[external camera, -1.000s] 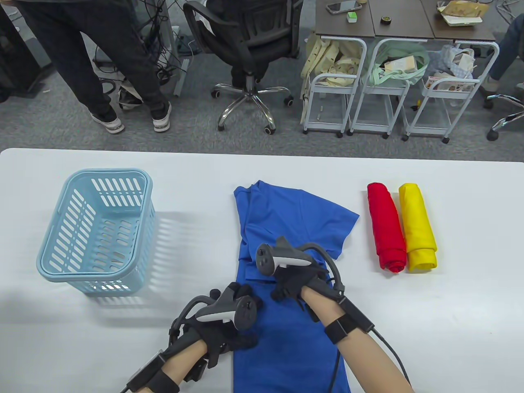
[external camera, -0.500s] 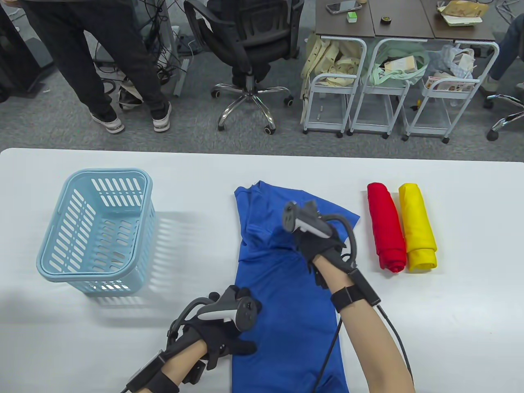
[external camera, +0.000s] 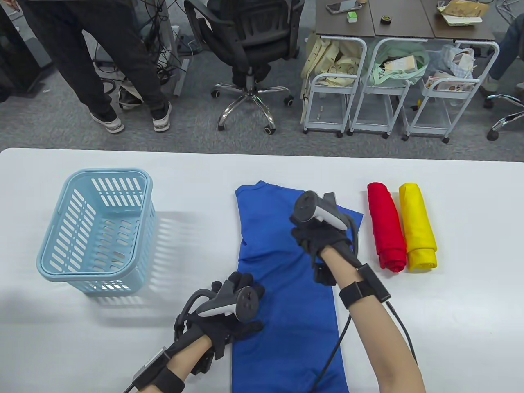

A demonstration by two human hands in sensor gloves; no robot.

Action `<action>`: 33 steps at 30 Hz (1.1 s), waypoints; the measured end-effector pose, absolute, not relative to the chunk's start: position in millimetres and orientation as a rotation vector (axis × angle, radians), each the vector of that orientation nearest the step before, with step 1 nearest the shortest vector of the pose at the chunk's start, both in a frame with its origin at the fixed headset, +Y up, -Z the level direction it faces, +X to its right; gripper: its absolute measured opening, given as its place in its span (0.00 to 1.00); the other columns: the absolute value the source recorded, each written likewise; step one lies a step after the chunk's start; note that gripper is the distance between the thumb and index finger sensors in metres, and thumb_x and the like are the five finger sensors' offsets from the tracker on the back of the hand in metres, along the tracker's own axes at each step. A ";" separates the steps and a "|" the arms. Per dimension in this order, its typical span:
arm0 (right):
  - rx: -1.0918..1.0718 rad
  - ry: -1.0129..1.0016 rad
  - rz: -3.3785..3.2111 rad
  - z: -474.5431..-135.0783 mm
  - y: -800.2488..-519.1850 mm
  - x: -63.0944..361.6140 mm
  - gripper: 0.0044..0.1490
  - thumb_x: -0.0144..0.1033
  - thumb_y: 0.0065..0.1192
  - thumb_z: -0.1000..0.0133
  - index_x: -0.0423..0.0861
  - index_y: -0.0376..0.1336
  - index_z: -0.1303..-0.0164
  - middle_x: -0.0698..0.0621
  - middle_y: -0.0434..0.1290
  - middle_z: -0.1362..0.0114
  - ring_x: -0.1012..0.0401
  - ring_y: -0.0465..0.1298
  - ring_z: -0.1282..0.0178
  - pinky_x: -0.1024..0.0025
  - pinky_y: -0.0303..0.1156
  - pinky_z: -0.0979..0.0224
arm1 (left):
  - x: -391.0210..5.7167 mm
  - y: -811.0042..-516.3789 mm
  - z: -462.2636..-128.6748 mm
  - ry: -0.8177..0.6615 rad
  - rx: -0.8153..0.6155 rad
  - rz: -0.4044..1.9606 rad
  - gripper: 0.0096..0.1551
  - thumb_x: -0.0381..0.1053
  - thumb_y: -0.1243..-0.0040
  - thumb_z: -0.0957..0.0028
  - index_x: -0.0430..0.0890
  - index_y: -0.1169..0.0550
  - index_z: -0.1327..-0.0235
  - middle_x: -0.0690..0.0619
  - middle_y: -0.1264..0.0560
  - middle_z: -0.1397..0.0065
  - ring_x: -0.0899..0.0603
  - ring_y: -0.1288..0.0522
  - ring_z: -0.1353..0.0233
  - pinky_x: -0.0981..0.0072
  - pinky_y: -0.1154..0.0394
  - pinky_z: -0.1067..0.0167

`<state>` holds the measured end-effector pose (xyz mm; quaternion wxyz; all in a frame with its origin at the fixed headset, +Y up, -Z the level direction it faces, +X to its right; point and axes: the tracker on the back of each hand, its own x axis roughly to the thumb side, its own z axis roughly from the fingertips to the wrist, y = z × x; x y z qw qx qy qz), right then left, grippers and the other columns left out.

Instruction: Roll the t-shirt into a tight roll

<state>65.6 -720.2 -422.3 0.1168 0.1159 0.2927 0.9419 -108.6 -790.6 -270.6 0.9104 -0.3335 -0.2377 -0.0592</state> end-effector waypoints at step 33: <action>-0.383 0.894 3.053 -409.5 -744.4 184.1 0.34 0.47 0.48 0.33 0.56 0.49 0.15 0.44 0.48 0.11 0.46 0.65 0.20 0.46 0.60 0.23 | -115.6 -796.8 -266.9 -0.481 -0.825 -0.135 0.51 0.77 0.79 0.49 0.57 0.82 0.32 0.48 0.88 0.26 0.35 0.85 0.24 0.30 0.75 0.30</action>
